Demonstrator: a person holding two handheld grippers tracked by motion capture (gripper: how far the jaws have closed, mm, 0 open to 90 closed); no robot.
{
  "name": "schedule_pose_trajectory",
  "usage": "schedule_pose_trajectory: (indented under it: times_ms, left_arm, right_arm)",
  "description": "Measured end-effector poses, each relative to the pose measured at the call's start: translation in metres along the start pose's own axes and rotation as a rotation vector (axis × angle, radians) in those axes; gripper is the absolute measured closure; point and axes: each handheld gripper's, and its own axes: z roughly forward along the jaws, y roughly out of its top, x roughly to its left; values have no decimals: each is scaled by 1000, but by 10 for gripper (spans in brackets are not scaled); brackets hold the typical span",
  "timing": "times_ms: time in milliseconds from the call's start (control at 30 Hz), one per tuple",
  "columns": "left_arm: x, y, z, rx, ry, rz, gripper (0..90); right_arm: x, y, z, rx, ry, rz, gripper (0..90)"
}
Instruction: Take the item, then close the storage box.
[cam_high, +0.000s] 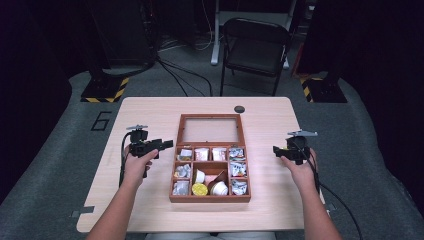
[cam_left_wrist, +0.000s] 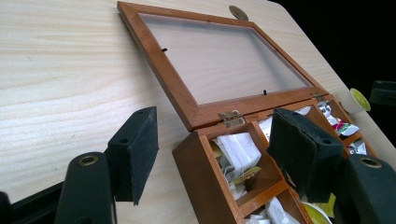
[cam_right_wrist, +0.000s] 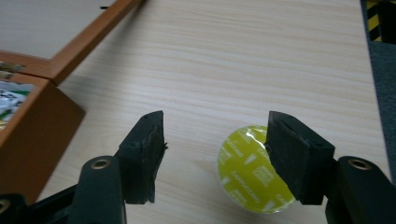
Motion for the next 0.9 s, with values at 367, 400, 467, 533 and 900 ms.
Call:
schedule_pose_trajectory:
  times_ms: [367,400,467,533,900]
  left_arm:
    - [-6,2,15,38,-2,26,327]
    - [-7,3,17,45,-2,33,327]
    - [-8,3,20,54,-6,38,327]
    - [-9,3,23,58,-14,39,327]
    - [-11,10,32,91,2,58,328]
  right_arm:
    - [28,14,-1,15,119,-73,388]
    - [31,15,-1,22,129,-76,390]
    - [35,17,1,30,150,-96,395]
    - [40,18,2,51,169,-92,396]
    - [55,34,3,65,242,-99,400]
